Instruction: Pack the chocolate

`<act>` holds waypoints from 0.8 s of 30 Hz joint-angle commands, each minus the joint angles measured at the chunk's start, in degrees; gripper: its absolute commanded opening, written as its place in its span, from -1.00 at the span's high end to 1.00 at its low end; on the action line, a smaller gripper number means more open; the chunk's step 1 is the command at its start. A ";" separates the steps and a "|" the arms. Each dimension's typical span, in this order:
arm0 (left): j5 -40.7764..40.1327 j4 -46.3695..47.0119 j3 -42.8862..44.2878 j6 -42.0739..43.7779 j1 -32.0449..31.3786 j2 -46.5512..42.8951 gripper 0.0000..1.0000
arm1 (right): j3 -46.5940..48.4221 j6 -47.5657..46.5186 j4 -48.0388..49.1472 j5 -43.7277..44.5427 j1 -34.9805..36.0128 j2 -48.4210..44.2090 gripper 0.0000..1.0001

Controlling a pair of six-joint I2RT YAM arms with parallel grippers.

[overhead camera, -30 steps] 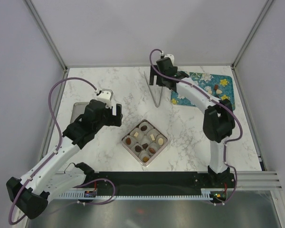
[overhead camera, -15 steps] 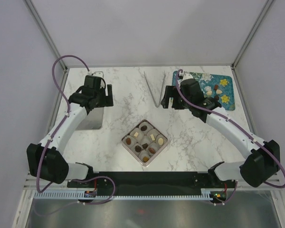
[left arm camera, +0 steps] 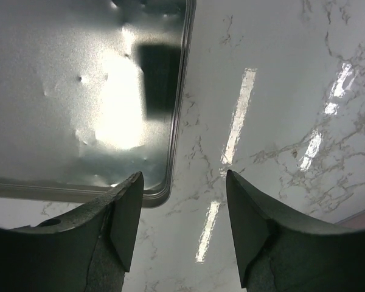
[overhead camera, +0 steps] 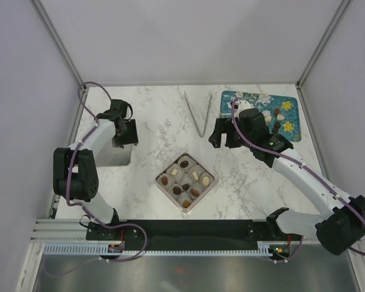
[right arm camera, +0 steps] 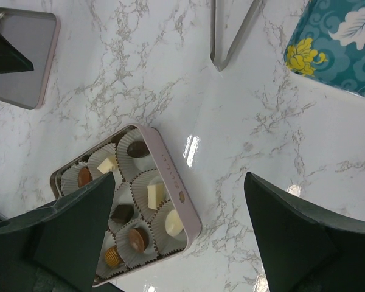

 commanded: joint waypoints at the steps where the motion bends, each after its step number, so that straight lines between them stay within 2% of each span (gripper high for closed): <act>1: 1.61 2.61 2.08 -0.55 0.90 2.69 -0.27 | -0.16 -2.39 1.90 -1.12 0.17 -2.08 -0.90; 13: 3.28 4.72 3.31 0.15 2.22 13.51 0.11 | -1.04 -2.57 2.08 -0.33 0.17 -3.58 -0.89; 16: 3.89 4.72 3.93 0.59 2.22 15.10 0.35 | -1.48 -2.65 2.34 -0.77 0.17 -3.67 -0.87; 17: 4.16 4.72 3.93 0.59 2.22 15.27 0.49 | -1.65 -2.65 2.69 -1.03 0.17 -3.75 -0.86; 19: 4.42 4.46 4.02 0.68 2.22 14.75 0.62 | -2.79 -2.48 2.69 -2.08 0.17 -3.75 -0.82; 21: 6.17 4.20 4.19 1.38 2.22 13.87 0.84 | -3.58 -2.30 2.17 -2.53 0.17 -3.49 -0.75; 24: 7.15 2.26 5.60 1.91 2.13 12.29 0.95 | -4.20 -1.87 1.46 -3.58 0.26 -3.05 -0.69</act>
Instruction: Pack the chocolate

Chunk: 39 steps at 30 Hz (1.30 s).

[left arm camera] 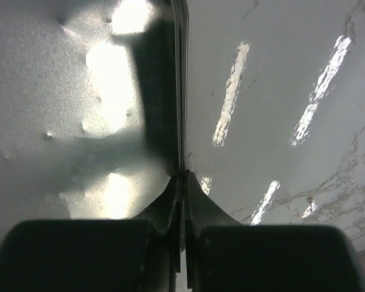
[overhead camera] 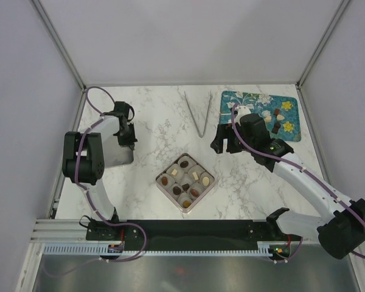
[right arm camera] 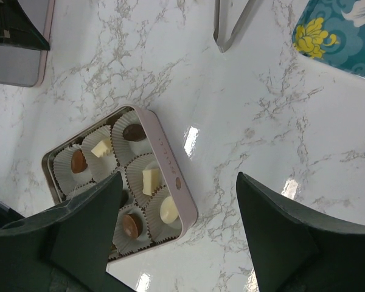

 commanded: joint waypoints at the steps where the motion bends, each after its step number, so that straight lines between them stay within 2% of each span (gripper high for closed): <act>1: 3.61 -1.78 2.48 1.45 0.05 -2.85 0.95 | -0.70 -0.11 0.43 -1.81 0.26 -0.19 -0.67; 8: 8.61 -3.54 1.77 1.10 0.05 -12.17 0.95 | 0.78 0.85 1.66 -3.56 0.70 0.87 -0.60; 12: 15.90 -4.77 1.95 -0.91 -0.30 -18.24 0.95 | 2.02 -0.28 5.34 -8.22 0.70 2.88 -0.61; 18: 32.33 -5.74 3.97 -3.20 -2.67 -26.14 0.95 | 0.53 -6.34 26.94 -21.75 0.70 6.92 -0.75; 22: 37.18 -6.70 4.85 -2.51 -5.57 -29.41 0.95 | -0.71 -16.00 37.86 -20.62 0.52 9.12 -0.80; 25: 39.73 -8.89 5.20 -0.75 -7.94 -30.90 0.95 | 2.72 -28.03 36.38 -22.72 0.87 10.45 -0.82; 26: 40.08 -9.69 5.29 0.30 -8.90 -31.08 0.95 | 2.81 -35.63 36.81 -22.73 1.05 10.19 -0.82; 29: 40.09 -12.41 5.64 1.88 -11.10 -32.05 0.95 | 0.10 -49.55 39.53 -21.33 2.89 7.90 -0.83; 30: 40.00 -12.94 6.08 2.67 -11.63 -32.22 0.95 | -0.18 -58.91 39.54 -21.41 3.42 7.46 -0.83; 33: 39.74 -13.83 6.34 3.03 -13.83 -32.84 0.95 | 1.93 -71.42 34.90 -19.93 5.96 8.16 -0.79; 39: 40.44 -14.18 7.48 3.03 -15.68 -32.84 0.95 | 2.81 -84.91 33.39 -10.44 15.27 9.65 -0.75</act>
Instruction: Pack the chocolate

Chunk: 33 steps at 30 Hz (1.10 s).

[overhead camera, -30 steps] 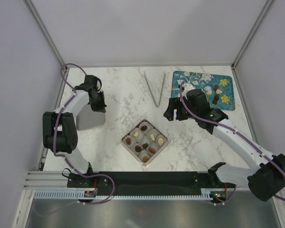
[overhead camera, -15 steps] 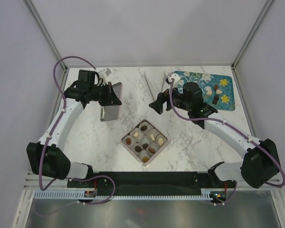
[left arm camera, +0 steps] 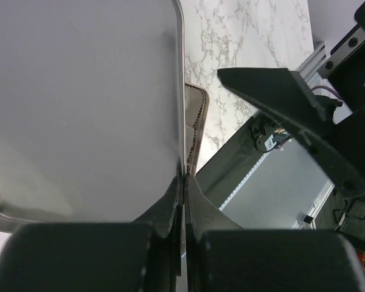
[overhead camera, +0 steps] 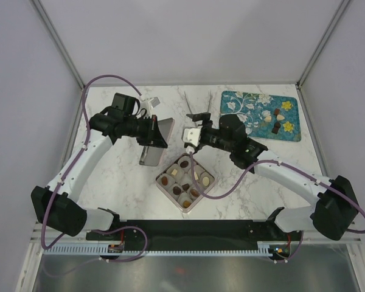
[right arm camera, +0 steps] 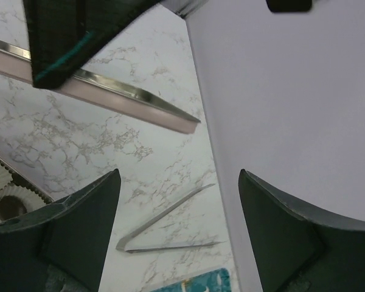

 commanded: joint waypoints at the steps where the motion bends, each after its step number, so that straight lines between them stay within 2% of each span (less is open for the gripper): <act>1: 3.21 -0.67 3.60 2.29 -0.53 -2.24 0.95 | 2.26 -16.55 0.80 5.20 4.20 0.45 -0.72; 4: 3.31 -0.85 3.95 2.38 -0.71 -2.24 0.95 | 1.48 -20.43 3.08 7.75 7.62 0.81 -0.65; 10: 4.18 -1.37 3.77 2.90 -1.15 -2.24 0.95 | 2.87 -28.87 0.99 12.05 11.85 3.18 -0.51; 18: 3.75 -1.90 3.51 3.08 -2.29 -1.45 0.95 | 5.69 -36.69 -1.13 14.43 13.70 8.27 -0.41; 20: 3.66 -1.90 3.51 3.17 -2.55 -1.36 0.95 | 5.78 -37.84 -0.43 14.70 13.79 9.16 -0.33; 23: 3.13 -2.34 3.77 3.61 -2.55 -1.27 0.95 | 5.52 -39.07 0.98 15.31 13.79 10.56 -0.14; 26: 1.73 -2.87 4.39 3.70 -2.55 -1.19 0.95 | 5.25 -38.99 1.95 15.40 13.88 10.91 0.17; 27: 0.77 -2.78 5.00 3.52 -2.55 -1.10 0.95 | 4.99 -39.16 2.03 15.40 13.79 11.18 0.39; 30: -3.79 -2.78 7.45 1.59 -2.64 -0.22 0.95 | 3.67 -38.55 4.05 16.02 13.88 11.53 0.76; 33: -9.34 -2.78 11.67 -1.13 -2.38 0.83 0.81 | 2.09 -36.18 5.90 15.93 13.96 11.00 0.99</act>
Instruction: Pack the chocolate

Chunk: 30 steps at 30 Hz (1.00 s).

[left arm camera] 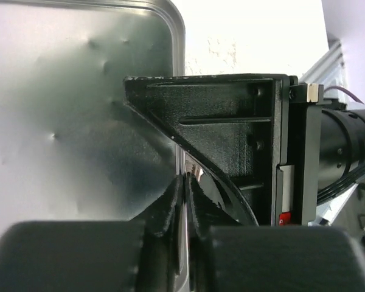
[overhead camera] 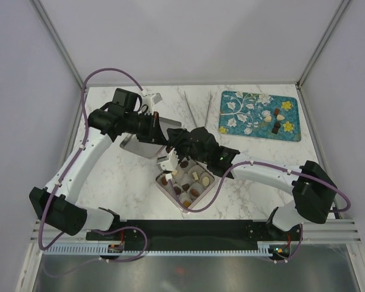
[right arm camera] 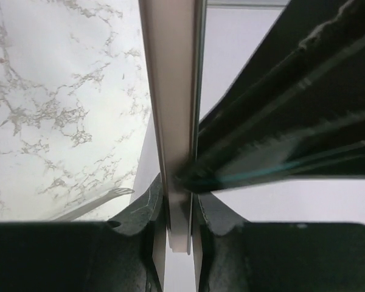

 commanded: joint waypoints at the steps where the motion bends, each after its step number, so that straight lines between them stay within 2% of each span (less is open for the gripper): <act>1: -6.46 1.96 7.20 -2.93 0.00 1.14 0.62 | -2.02 2.12 4.98 -0.42 0.50 -0.71 1.00; 7: -13.24 3.02 20.81 -7.68 2.37 5.53 -0.14 | -5.36 8.88 7.98 -0.16 1.73 -3.61 1.00; 9: -13.85 3.37 26.44 -9.17 3.78 7.29 -0.25 | -6.24 13.43 8.24 0.63 2.52 -5.63 1.00; 10: -14.38 3.46 28.11 -9.44 5.17 7.73 -0.42 | -7.29 15.72 8.68 0.89 2.78 -6.51 1.00; 11: -14.82 3.46 31.00 -10.13 5.97 8.61 -0.98 | -7.73 18.53 8.77 1.07 3.05 -8.69 1.00; 14: -14.56 3.63 33.48 -11.37 9.84 9.14 -0.99 | -8.00 34.95 7.72 1.51 3.23 -13.52 1.00; 15: -14.47 3.72 33.49 -11.29 10.72 8.97 -0.99 | -8.35 38.65 7.89 2.99 3.31 -14.76 1.00; 16: -14.56 3.72 33.14 -11.11 12.21 8.71 -0.99 | -8.70 47.12 7.80 5.09 3.23 -15.99 1.00; 18: -14.73 3.81 31.12 -9.53 13.44 7.48 -0.99 | -8.79 55.08 7.28 8.88 3.23 -19.42 1.00; 19: -14.65 3.98 30.07 -9.18 14.76 6.95 -0.99 | -8.36 59.12 5.10 12.72 3.23 -20.30 1.00; 24: -16.23 4.78 21.72 -5.66 16.18 2.30 -0.98 | -1.86 80.85 -13.43 13.47 3.23 -25.49 1.00; 26: -15.88 5.65 18.39 -5.75 16.35 -0.08 -0.97 | -1.06 85.51 -15.83 12.42 3.31 -27.68 1.00; 30: -8.16 8.46 12.06 -6.01 16.35 -4.03 -0.95 | -1.85 102.87 -18.21 12.32 3.23 -31.91 1.00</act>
